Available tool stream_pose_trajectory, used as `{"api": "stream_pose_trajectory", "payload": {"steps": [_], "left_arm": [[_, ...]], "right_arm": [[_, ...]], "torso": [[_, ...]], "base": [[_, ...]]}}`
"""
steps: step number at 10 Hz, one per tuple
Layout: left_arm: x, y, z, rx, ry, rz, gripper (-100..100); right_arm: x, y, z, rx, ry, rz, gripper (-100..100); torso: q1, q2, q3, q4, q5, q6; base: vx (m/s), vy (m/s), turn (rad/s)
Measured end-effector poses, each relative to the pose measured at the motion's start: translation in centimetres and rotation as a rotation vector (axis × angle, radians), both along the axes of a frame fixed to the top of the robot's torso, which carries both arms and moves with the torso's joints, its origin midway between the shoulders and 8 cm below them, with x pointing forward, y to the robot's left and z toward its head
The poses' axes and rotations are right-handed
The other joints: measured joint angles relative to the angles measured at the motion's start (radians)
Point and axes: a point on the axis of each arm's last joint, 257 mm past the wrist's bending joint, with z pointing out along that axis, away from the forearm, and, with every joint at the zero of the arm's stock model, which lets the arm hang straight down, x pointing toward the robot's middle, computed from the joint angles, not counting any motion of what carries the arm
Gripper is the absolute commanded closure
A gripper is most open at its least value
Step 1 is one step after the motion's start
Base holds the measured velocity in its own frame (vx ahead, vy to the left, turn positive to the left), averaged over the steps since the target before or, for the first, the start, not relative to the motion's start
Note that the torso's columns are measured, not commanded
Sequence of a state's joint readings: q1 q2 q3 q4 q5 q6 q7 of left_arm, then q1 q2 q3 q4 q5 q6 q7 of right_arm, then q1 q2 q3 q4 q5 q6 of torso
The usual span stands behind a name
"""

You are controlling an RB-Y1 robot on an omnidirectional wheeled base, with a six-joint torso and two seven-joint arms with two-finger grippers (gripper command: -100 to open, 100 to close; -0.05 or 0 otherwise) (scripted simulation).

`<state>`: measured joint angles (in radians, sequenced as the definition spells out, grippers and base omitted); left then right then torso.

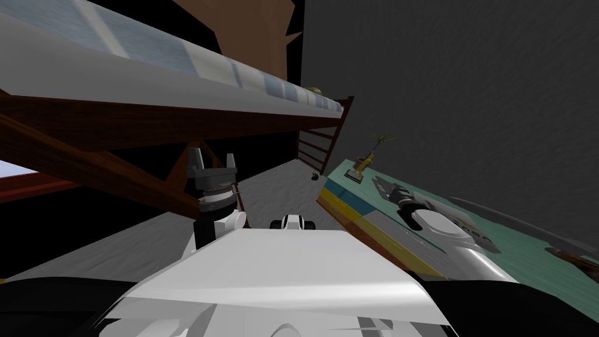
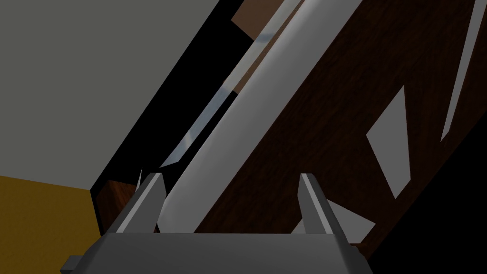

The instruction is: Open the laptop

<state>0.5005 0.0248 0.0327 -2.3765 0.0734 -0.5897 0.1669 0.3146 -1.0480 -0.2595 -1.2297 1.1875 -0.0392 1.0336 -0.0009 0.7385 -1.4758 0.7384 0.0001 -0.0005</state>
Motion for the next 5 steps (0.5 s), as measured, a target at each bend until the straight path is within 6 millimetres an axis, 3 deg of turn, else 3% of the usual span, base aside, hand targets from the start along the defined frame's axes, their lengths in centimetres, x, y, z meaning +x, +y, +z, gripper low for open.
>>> {"api": "stream_pose_trajectory", "payload": {"steps": [5], "left_arm": [[0.00,0.00,0.00,0.000,0.000,0.000,0]], "right_arm": [[-0.09,0.10,-0.33,0.005,0.004,0.001,0]], "torso": [[0.003,0.000,0.000,0.000,0.001,0.001]], "base": [[0.000,0.000,0.000]]}}
